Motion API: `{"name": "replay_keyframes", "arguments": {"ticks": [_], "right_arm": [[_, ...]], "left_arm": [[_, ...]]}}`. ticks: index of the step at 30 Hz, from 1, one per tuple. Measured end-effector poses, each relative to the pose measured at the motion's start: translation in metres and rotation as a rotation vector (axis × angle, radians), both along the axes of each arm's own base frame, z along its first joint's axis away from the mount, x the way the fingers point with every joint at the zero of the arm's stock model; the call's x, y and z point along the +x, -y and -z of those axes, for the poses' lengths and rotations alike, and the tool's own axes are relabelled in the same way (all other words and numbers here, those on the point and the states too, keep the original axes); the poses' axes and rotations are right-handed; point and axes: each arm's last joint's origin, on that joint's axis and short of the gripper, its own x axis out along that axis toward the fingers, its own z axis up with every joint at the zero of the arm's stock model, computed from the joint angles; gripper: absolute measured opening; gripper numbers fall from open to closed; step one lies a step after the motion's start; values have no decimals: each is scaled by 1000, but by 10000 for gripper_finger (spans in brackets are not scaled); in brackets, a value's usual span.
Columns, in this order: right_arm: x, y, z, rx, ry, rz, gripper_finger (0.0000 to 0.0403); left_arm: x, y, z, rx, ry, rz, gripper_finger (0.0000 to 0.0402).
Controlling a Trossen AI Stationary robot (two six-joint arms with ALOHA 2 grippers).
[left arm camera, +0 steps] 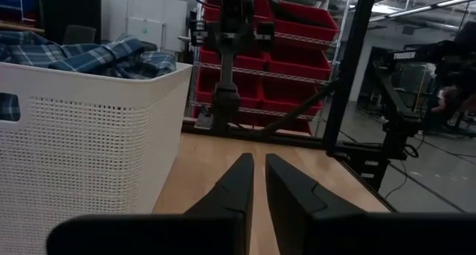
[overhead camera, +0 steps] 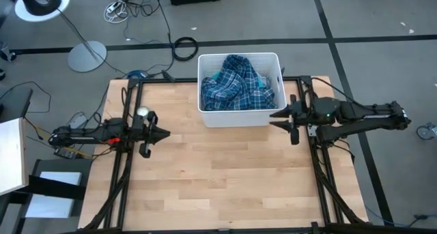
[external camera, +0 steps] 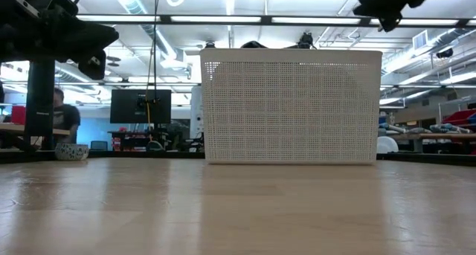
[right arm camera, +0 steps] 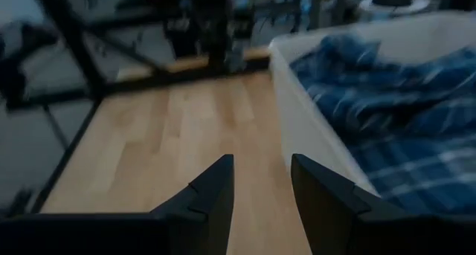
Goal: Sort clothes
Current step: Return to Home Position
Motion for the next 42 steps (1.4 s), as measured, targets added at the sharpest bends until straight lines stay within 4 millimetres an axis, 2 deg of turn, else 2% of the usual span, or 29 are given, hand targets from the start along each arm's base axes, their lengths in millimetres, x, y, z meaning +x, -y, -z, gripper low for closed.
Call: {"name": "replay_keyframes", "arguments": {"ticks": [5, 9, 17, 29, 31, 42], "right_arm": [[-2, -4, 14, 11, -73, -39, 138], [-6, -6, 29, 22, -43, -50, 137], [-15, -6, 82, 76, 116, -51, 138], [-29, -3, 142, 152, 188, 11, 137], [-28, -3, 143, 139, 242, -7, 137], [-27, -1, 144, 8, 221, 18, 138]], "left_arm": [[0, 0, 0, 0, 0, 0, 42], [0, 0, 0, 0, -1, 0, 42], [0, 0, 0, 0, 0, 0, 42], [0, 0, 0, 0, -1, 0, 42], [0, 0, 0, 0, -1, -1, 42], [0, 0, -1, 0, 7, 0, 42]]}}
